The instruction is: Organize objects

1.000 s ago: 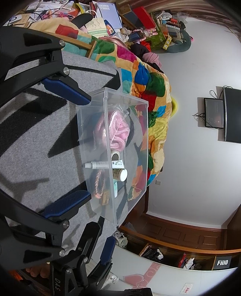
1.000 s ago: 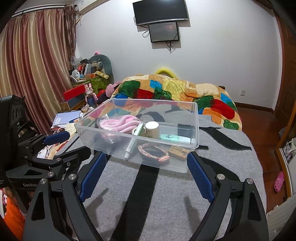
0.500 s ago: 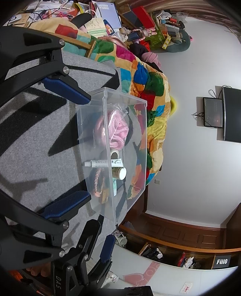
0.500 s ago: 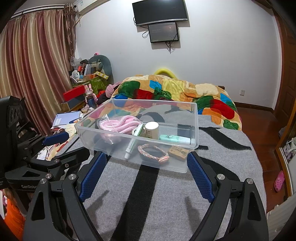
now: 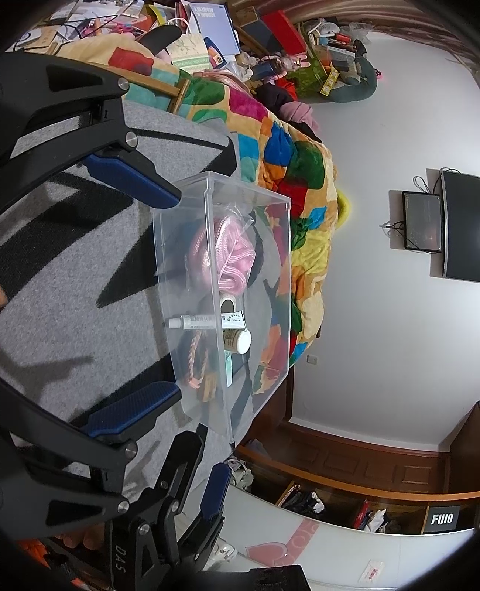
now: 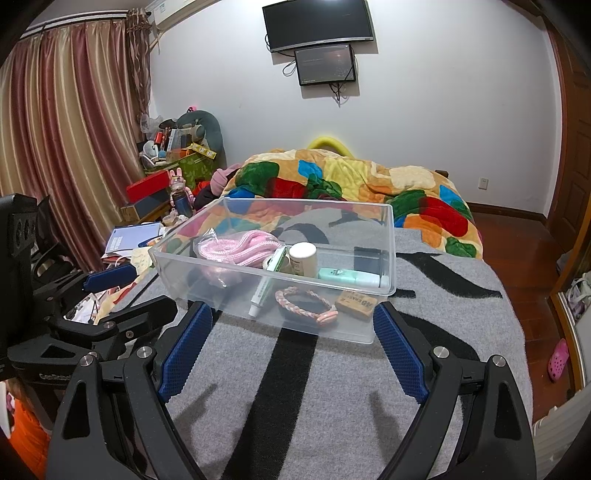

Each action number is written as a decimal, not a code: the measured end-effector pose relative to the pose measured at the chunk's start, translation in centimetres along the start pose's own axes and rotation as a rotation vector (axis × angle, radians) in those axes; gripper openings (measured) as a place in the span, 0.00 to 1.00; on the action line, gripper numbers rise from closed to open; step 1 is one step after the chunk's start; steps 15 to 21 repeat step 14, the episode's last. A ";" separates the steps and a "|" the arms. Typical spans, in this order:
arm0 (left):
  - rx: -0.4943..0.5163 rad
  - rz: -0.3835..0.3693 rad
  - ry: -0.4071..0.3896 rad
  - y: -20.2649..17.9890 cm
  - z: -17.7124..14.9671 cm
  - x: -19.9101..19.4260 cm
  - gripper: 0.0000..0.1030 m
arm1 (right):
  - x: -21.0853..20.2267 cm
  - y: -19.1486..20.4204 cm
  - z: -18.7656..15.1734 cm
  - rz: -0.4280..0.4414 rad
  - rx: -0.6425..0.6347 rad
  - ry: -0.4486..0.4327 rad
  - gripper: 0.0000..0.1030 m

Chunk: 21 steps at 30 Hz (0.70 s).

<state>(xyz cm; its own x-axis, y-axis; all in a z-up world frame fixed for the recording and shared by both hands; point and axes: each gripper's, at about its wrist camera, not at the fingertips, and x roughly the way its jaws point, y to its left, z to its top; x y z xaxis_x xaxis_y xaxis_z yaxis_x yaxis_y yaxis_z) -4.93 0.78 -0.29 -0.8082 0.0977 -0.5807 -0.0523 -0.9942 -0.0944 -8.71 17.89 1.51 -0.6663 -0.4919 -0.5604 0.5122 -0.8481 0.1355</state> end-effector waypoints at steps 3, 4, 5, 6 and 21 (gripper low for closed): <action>0.006 -0.005 0.001 -0.1 0.0 0.0 0.93 | 0.0 0.0 0.0 0.001 0.000 0.001 0.85; 0.006 -0.004 0.000 -0.1 0.0 -0.1 0.93 | 0.0 0.0 0.0 0.001 0.000 0.001 0.85; 0.007 -0.002 -0.001 -0.1 0.0 -0.1 0.93 | 0.0 0.0 0.0 0.002 0.000 0.002 0.85; 0.007 -0.003 -0.001 -0.1 0.0 -0.1 0.93 | 0.0 0.0 0.0 0.003 0.001 0.002 0.85; -0.006 0.001 0.002 0.2 -0.1 -0.1 0.93 | 0.0 0.2 -0.2 0.004 -0.002 0.005 0.85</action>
